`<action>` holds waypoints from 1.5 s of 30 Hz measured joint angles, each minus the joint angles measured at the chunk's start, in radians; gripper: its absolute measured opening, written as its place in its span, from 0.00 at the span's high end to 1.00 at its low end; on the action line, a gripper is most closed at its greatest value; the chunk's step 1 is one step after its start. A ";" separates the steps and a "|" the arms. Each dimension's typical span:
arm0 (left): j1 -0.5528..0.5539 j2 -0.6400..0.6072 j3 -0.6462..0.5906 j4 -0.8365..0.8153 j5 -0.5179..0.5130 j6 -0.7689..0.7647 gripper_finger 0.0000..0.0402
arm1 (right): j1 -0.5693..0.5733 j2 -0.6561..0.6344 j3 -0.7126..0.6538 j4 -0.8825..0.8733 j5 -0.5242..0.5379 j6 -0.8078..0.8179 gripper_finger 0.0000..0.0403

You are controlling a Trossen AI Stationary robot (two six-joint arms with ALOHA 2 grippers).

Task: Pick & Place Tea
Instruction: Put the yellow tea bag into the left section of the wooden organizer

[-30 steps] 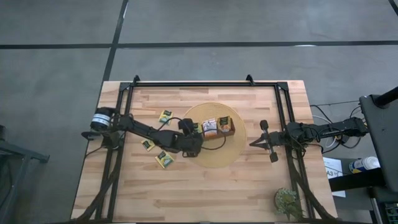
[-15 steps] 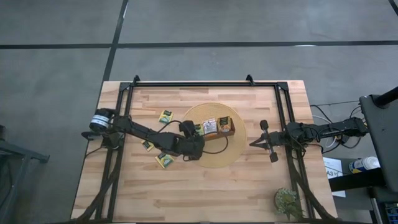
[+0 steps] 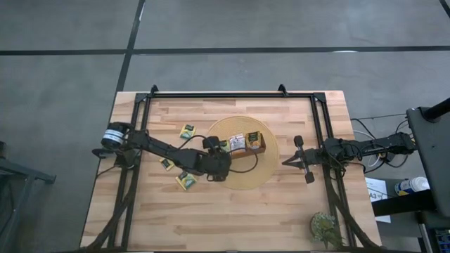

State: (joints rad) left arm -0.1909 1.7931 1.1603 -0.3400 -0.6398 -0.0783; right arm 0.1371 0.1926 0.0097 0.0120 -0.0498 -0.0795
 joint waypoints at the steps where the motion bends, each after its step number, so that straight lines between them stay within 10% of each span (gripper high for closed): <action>1: 0.000 0.000 0.000 0.005 0.004 0.008 0.73 | 0.000 0.000 0.000 0.000 0.000 0.000 0.98; 9: 0.002 0.000 0.000 0.030 0.006 0.038 0.99 | 0.000 0.000 0.000 0.000 0.000 0.000 0.98; 45: 0.079 0.001 -0.063 0.080 0.107 -0.043 1.00 | 0.000 0.000 0.000 0.000 0.000 0.000 0.98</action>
State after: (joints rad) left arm -0.1116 1.7939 1.0977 -0.2598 -0.5327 -0.1211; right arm 0.1371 0.1928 0.0093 0.0120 -0.0501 -0.0795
